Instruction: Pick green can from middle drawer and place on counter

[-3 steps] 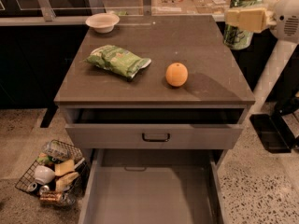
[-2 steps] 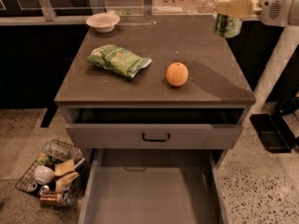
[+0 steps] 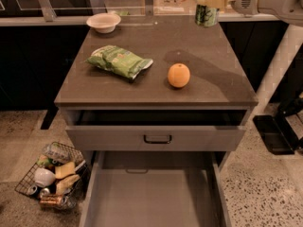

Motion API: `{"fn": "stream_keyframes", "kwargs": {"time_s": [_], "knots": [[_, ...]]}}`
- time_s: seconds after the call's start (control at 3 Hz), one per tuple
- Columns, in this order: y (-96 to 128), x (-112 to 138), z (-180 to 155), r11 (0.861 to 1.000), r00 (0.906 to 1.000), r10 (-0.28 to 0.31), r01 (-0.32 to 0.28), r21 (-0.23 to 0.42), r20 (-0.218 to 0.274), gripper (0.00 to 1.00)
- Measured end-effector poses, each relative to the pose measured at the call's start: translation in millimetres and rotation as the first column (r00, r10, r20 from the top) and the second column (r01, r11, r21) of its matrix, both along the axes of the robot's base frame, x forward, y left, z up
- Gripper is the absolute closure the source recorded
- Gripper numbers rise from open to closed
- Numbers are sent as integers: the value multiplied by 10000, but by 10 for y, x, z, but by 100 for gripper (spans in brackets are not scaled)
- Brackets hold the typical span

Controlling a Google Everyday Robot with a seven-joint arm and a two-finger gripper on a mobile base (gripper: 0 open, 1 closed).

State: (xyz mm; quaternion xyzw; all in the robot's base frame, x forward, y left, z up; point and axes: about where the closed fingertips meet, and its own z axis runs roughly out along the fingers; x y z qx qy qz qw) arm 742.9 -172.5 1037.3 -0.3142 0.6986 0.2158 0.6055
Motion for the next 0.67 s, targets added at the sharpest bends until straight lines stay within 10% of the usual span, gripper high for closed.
{"fn": "stream_keyframes", "kwargs": {"time_s": [0.67], "knots": [[-48,182,-62,9999,9999,-142,142,-31,-94,100]]}}
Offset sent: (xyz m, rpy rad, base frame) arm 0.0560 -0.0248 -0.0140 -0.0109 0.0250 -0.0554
